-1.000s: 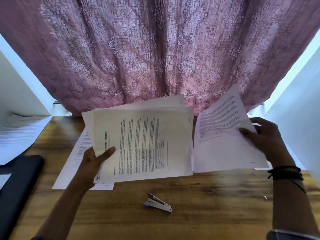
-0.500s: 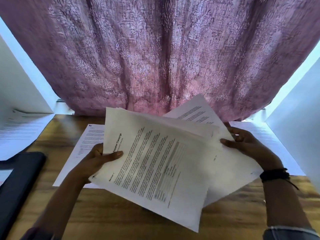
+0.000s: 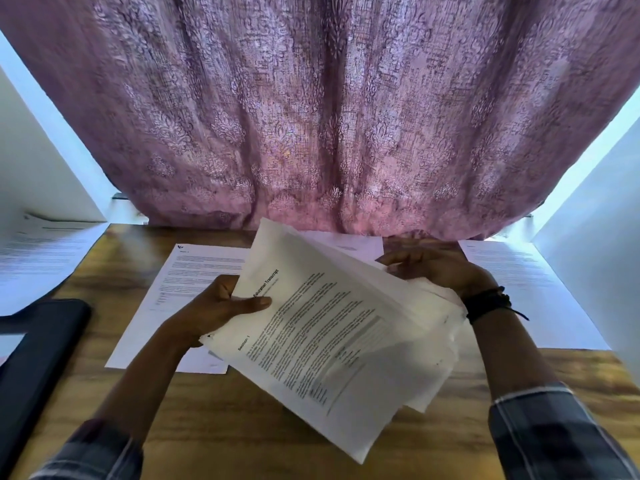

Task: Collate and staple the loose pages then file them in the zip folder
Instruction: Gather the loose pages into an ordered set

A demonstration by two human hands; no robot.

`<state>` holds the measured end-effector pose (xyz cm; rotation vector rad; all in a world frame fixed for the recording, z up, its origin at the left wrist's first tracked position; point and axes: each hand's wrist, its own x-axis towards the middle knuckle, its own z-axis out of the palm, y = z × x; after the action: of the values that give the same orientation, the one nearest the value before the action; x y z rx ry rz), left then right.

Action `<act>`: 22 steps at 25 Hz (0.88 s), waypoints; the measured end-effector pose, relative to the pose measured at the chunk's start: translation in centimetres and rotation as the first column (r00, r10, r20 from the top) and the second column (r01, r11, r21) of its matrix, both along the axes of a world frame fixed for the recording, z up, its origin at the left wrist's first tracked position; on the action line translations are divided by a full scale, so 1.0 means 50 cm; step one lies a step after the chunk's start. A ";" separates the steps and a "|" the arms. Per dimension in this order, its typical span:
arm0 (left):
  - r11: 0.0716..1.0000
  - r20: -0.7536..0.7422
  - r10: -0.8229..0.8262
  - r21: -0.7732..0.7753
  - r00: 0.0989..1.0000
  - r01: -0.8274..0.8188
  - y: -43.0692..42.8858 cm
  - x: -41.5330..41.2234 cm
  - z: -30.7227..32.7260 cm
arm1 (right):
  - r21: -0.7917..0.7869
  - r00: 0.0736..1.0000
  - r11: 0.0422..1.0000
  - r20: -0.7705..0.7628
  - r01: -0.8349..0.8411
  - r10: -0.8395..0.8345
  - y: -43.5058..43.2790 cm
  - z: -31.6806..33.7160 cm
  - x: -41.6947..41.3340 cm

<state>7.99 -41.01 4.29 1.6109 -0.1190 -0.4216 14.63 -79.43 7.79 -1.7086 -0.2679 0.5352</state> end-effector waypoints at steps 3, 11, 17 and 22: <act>0.992 0.017 0.123 -0.012 0.992 -0.123 0.003 -0.002 -0.011 | 0.240 0.994 0.966 -0.078 0.097 -0.080 -0.012 -0.034 -0.011; 0.943 0.032 0.317 -0.118 0.948 -0.312 0.012 -0.013 -0.052 | 0.308 0.965 0.921 -0.183 0.240 -0.190 -0.004 -0.182 -0.114; 0.875 0.253 0.447 0.074 0.858 -0.478 -0.028 -0.017 -0.061 | 0.182 0.940 0.930 0.059 0.321 -0.336 0.055 -0.183 -0.128; 0.849 0.355 0.487 0.022 0.798 -0.528 -0.029 -0.025 -0.050 | 0.211 0.865 0.886 0.213 0.414 -0.455 0.078 -0.164 -0.122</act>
<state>6.74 -42.47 1.77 1.7450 0.0884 0.2788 8.53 -75.55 -0.41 -1.6140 -0.0954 -0.0467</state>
